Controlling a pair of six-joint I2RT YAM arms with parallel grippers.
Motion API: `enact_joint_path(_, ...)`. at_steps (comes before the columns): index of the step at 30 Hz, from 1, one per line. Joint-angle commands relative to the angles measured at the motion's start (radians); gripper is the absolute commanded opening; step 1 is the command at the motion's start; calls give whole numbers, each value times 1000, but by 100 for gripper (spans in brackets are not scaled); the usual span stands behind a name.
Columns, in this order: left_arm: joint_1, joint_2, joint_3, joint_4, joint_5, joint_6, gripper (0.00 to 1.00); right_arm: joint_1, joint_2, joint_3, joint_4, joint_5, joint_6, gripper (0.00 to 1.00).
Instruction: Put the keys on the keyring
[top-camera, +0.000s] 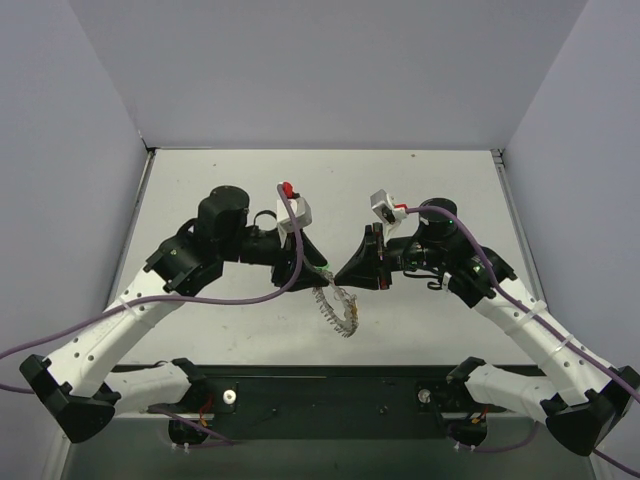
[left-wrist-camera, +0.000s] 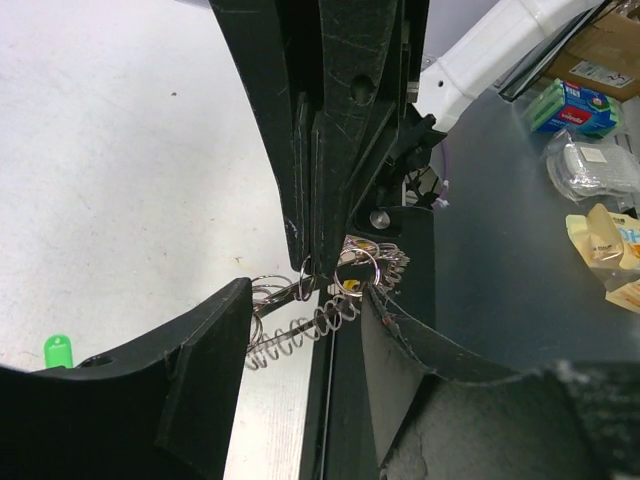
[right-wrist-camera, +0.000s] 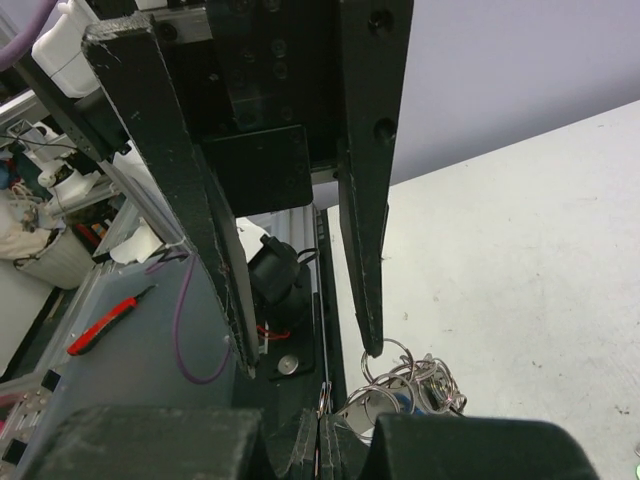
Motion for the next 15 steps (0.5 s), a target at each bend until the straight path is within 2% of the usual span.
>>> enact_joint_path(1,6,17,43,52,45,-14,56,-2,-17,45,85,-54,-7,0)
enact_joint_path(7,5,35,37,59,45,-19,52,-2,-18,42,92,-51,0,0)
enact_joint_path(10,5,44,37,60,58,-19,45,-2,-18,40,92,-50,0,0)
enact_joint_path(15,5,52,41,36,59,-5,39,-1,-23,37,92,-45,1,0)
